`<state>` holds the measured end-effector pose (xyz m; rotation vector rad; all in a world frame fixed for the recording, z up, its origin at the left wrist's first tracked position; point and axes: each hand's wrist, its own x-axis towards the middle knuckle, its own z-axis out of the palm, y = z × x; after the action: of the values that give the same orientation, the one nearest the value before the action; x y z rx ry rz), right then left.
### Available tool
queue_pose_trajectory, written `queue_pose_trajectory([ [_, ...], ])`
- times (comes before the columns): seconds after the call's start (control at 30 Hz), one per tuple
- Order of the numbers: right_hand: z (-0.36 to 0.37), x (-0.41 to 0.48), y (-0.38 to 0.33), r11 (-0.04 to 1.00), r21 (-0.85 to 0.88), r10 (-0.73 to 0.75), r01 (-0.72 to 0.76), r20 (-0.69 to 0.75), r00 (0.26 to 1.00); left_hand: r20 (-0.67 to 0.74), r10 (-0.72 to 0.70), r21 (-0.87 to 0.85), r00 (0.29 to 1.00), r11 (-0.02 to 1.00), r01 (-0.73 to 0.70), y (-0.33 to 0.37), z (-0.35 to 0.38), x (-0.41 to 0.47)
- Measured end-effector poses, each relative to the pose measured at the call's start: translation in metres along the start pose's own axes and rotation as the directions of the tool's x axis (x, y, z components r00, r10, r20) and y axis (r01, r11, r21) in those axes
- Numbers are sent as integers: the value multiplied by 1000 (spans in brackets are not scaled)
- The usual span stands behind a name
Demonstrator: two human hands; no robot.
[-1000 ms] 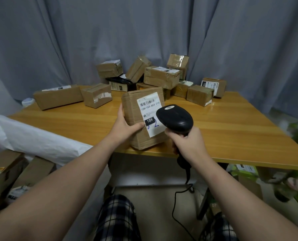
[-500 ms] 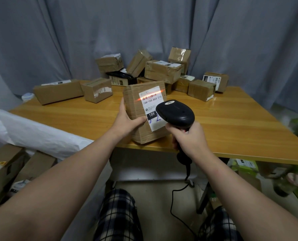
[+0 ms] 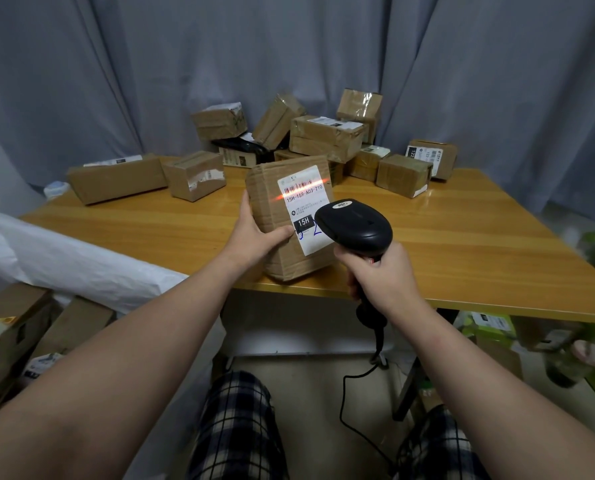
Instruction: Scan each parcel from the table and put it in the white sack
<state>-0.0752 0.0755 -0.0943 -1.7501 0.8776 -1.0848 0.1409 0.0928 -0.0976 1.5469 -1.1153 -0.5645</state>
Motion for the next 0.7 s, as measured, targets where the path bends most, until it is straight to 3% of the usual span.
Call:
queue_pose_trajectory([
  [0.7, 5, -26, 29, 993, 106, -38, 44, -63, 997, -11, -46, -12, 999, 999, 46, -3, -1, 2],
])
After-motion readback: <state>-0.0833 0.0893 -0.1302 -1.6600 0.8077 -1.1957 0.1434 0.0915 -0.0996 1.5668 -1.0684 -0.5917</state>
